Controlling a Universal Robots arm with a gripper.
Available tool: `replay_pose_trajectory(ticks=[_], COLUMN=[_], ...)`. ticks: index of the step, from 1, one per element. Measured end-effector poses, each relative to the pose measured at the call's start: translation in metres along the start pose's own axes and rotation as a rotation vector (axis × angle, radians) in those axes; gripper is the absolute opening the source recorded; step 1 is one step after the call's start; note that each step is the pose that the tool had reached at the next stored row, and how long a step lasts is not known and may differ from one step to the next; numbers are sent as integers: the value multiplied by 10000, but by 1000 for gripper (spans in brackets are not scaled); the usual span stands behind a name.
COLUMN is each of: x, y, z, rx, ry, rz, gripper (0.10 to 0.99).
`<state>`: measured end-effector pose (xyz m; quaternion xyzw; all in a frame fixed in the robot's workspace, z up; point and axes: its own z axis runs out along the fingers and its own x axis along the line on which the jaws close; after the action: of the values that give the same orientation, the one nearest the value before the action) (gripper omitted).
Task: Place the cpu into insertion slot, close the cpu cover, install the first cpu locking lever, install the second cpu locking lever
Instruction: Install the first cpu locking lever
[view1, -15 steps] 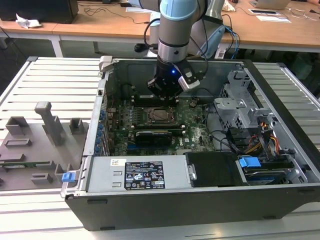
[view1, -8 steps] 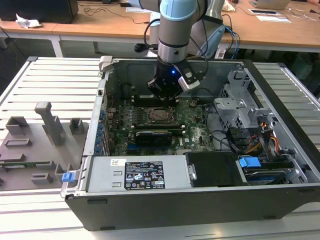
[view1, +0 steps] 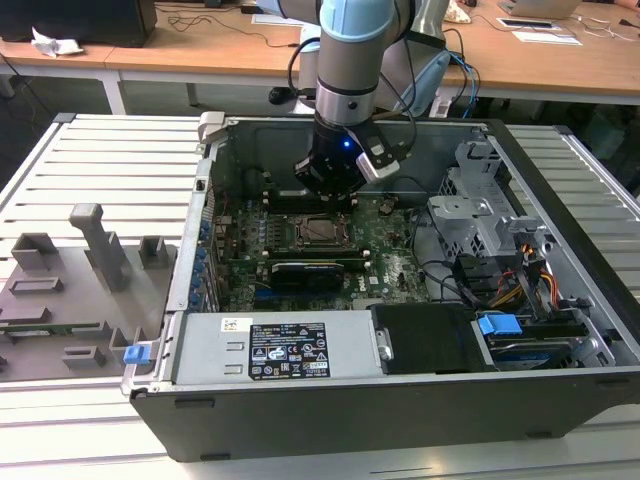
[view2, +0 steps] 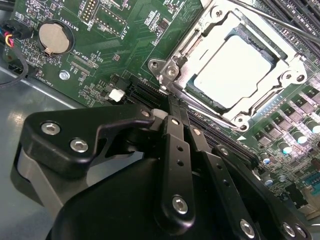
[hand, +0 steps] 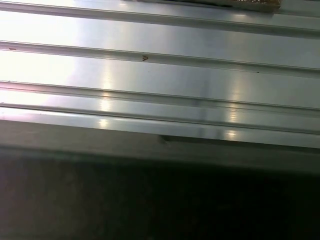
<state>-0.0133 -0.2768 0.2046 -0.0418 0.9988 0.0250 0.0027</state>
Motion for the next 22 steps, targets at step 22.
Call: replay_pose_trajectory(ticks=[22], x=[0], y=[1], z=[-14], rx=[107], ry=[21], rz=[16], gripper=[106])
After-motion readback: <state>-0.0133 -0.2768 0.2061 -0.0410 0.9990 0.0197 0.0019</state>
